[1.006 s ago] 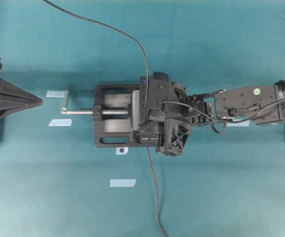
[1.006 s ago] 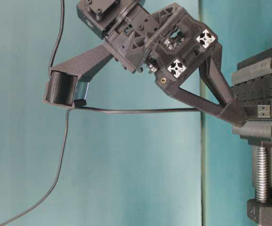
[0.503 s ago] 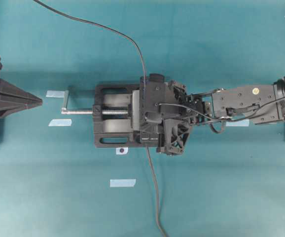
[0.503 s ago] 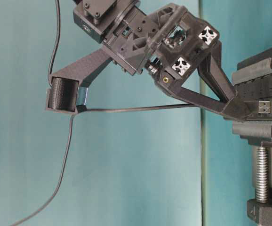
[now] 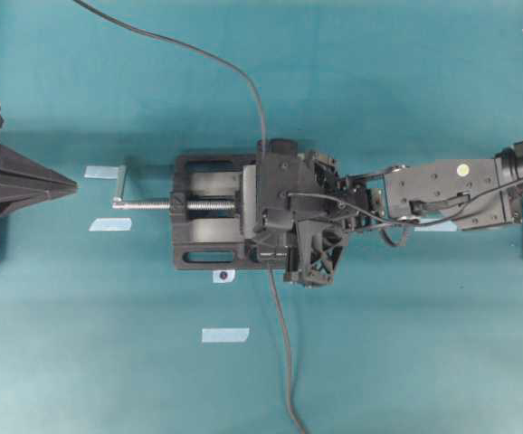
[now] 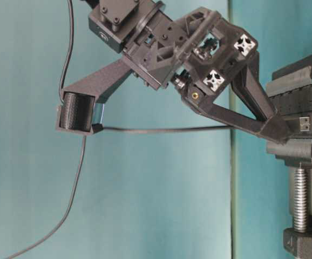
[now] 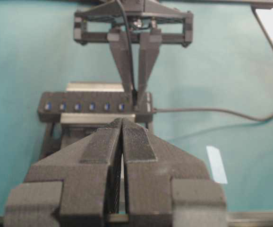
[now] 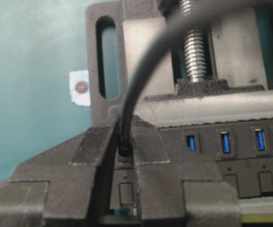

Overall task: Insert the USB into the front port of the fixed hub.
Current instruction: 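Align the held plug with a front port of the hub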

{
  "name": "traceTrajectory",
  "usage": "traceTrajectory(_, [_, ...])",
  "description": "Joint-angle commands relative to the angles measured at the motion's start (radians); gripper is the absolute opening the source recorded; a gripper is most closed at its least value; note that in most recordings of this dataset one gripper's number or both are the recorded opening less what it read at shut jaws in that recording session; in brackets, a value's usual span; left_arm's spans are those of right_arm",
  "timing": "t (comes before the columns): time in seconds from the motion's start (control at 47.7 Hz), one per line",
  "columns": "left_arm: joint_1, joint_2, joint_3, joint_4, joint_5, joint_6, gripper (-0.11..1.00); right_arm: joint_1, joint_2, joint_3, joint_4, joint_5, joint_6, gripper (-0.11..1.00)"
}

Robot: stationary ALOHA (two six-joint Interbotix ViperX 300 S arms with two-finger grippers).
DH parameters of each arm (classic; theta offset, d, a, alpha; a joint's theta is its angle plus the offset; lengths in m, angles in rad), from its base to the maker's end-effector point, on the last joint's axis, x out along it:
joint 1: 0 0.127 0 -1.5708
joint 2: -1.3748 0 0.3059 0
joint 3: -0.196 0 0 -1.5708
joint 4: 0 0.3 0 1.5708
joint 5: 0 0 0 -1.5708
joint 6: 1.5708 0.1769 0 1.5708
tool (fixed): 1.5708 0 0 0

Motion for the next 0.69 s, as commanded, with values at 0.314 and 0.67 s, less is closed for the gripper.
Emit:
traceTrajectory(0.314, [0.000, -0.008, -0.002, 0.003, -0.009, -0.002, 0.00, 0.017, 0.009, -0.012, 0.006, 0.006, 0.006, 0.09])
traceTrajectory(0.67, [0.000, -0.015, 0.006, 0.003, -0.009, -0.005, 0.00, 0.041, 0.041, -0.009, 0.032, 0.006, 0.020, 0.09])
